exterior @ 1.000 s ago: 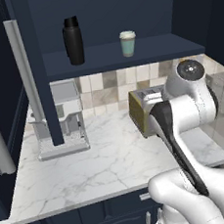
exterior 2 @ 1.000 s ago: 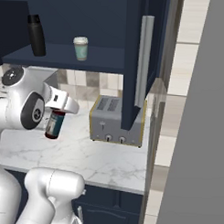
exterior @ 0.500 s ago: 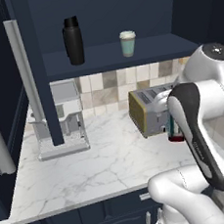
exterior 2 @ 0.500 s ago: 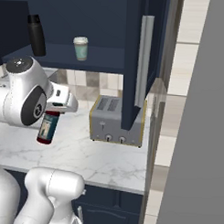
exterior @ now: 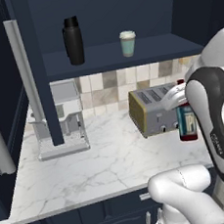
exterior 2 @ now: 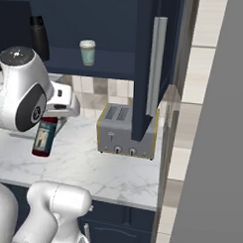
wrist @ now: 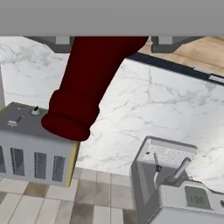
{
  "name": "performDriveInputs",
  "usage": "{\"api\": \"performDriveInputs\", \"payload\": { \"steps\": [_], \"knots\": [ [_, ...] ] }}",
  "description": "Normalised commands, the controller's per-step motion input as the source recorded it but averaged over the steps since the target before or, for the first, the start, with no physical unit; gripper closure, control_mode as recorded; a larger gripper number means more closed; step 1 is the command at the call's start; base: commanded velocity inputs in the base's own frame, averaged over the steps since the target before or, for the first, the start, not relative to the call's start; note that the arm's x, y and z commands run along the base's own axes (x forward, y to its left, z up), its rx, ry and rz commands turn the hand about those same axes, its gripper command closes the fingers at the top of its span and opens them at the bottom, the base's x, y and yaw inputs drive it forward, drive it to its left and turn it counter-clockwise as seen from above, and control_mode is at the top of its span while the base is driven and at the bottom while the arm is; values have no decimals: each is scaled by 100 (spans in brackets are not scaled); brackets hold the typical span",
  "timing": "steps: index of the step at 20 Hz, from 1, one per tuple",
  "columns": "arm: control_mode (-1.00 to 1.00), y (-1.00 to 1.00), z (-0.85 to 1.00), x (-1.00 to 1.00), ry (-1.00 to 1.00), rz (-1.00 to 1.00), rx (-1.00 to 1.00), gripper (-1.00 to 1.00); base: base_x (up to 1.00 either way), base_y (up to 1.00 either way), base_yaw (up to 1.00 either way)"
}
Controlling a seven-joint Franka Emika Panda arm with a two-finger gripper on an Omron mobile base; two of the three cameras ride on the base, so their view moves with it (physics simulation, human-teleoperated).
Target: Sort all alcoholic drinks to one cabinet, and non-alcoholic drinks to the other.
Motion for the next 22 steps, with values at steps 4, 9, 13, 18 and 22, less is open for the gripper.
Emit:
{"api": "performDriveInputs", "payload": {
  "steps": [4, 9, 13, 18, 22],
  "knots": [
    [-100, 4, 2, -9, 0, 1, 0, 100, 0, 0, 0],
    [100, 4, 0, -17, 0, 0, 0, 100, -33, 0, 0],
    [100, 0, 0, 0, 0, 0, 0, 100, -100, 0, 0],
    [100, 0, 0, 0, 0, 0, 0, 100, -100, 5, 0],
    [100, 0, 0, 0, 0, 0, 0, 100, -85, 56, 0]
  ]
}}
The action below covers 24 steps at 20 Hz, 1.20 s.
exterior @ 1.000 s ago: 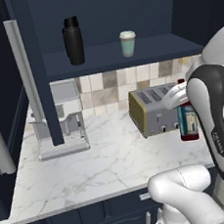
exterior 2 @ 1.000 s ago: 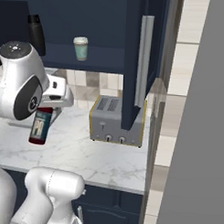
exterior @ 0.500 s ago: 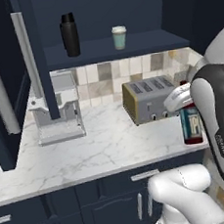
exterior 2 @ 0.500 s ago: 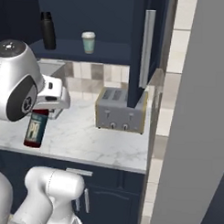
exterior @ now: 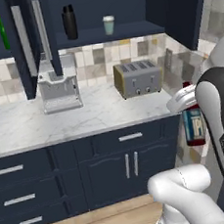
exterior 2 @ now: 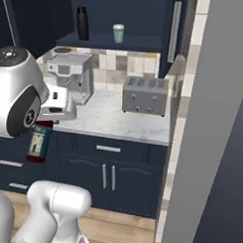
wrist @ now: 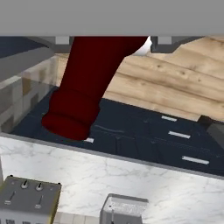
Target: Sort all alcoholic drinks to one cabinet, and non-alcoholic drinks to the other.
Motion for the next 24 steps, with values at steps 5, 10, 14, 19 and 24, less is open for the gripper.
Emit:
{"api": "performDriveInputs", "payload": {
  "steps": [5, 10, 14, 19, 24],
  "knots": [
    [100, 0, 0, 0, 0, 0, 0, 100, -40, 99, 0],
    [100, 0, 0, 0, 0, 0, 0, 100, -18, 100, 0],
    [100, 0, 0, 0, 0, 0, 0, 100, -18, 100, 0],
    [100, 0, 0, 0, 0, 0, 0, 100, -13, 89, 0],
    [100, 0, 0, 0, 0, 0, 0, 100, 12, 58, 0]
  ]
}}
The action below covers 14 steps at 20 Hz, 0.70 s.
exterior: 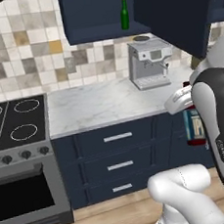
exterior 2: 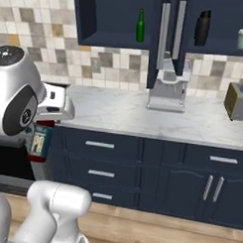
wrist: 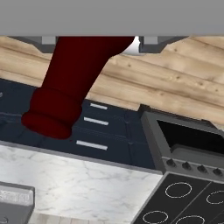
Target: Sort all alcoholic drinks to one cabinet, and non-alcoholic drinks to the other.
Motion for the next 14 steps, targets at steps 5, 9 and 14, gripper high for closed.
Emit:
{"api": "performDriveInputs", "payload": {
  "steps": [5, 9, 14],
  "knots": [
    [100, 0, 0, 0, 0, 0, 0, 100, 57, 29, 0],
    [100, 0, 0, 0, 0, 0, 0, 100, 71, 9, 0],
    [100, 0, 0, 0, 0, 0, 0, 100, 71, 13, 0]
  ]
}}
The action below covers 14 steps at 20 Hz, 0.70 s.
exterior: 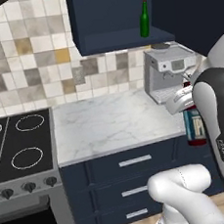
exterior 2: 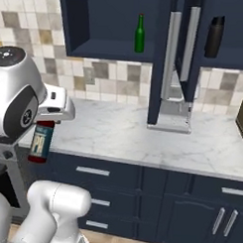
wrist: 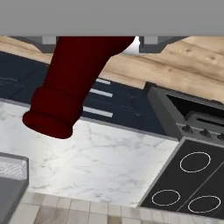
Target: Sort all alcoholic drinks to one cabinet, and non-alcoholic drinks to the other.
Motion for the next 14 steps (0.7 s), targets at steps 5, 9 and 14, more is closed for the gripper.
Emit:
{"api": "performDriveInputs", "payload": {
  "steps": [5, 9, 14],
  "knots": [
    [100, 0, 0, 0, 0, 0, 0, 100, 72, 22, 0],
    [100, 0, 0, 0, 0, 0, 0, 100, 73, 23, 0],
    [100, 0, 0, 0, 0, 0, 0, 100, 81, 26, 0]
  ]
}}
